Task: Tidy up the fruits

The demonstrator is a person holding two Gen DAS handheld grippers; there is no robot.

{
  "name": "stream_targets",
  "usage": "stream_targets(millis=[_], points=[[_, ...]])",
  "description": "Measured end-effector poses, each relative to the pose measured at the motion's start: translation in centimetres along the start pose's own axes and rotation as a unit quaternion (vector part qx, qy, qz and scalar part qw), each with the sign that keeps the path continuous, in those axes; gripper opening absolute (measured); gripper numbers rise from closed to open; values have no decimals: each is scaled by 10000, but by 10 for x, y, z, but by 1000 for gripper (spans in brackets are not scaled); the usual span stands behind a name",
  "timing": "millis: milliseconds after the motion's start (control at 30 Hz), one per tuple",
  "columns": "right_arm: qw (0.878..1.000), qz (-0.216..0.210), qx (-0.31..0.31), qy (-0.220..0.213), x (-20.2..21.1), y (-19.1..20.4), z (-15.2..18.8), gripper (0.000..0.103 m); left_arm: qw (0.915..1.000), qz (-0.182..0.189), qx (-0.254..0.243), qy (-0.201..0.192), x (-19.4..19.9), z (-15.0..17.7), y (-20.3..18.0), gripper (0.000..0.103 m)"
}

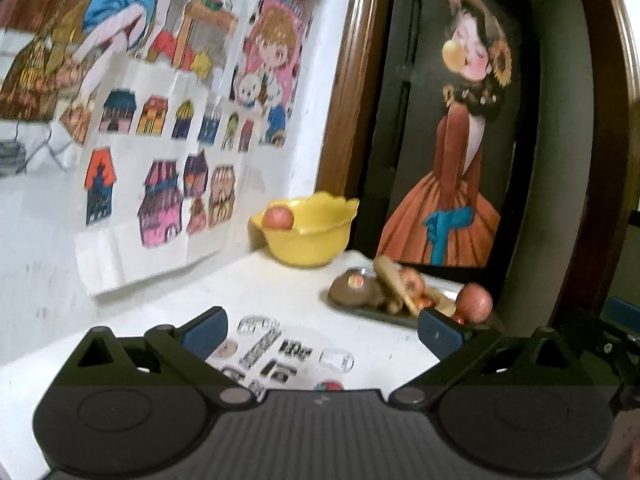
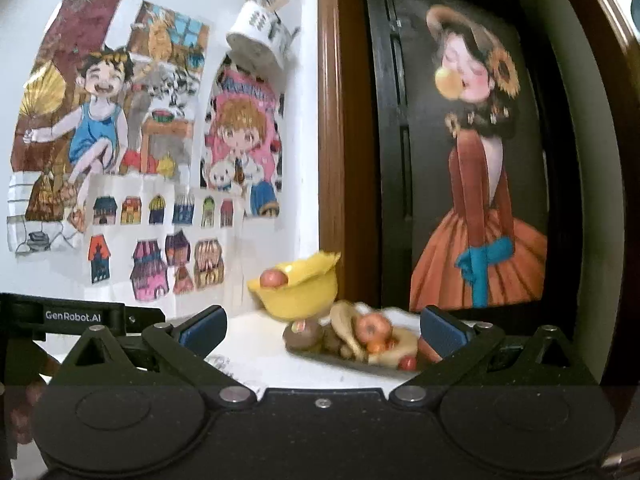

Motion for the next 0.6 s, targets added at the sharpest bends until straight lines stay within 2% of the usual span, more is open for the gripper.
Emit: stream_targets(millis=[100, 267, 367, 467, 600], points=[[9993, 12, -306, 217, -1, 0, 11, 102, 9999, -37, 75, 94, 0, 9, 5, 103], [9968, 280, -622, 422, 0, -6, 24, 102, 9997, -162, 156, 134, 0, 19, 16, 103], [9955, 517, -622, 483, 1, -7, 27, 102, 9994, -192, 235, 172, -1, 23, 22, 103], [9960, 540, -537, 471, 1, -1, 29, 102, 9990, -124, 324, 291, -3, 28, 25, 103], [9966, 559, -330, 516, 1, 10, 31, 102, 9988, -208, 331, 297, -1, 32, 28, 103]])
Point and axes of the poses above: each gripper's, at about its wrist camera, not at the fingertips, and x roughly against the way its jaws point, y to its left, z to its underside, the point moved 9 cm from there along -x, roughly the way its jaws point, and after that the axes turned 4 degrees about z, right-handed, at the moved point
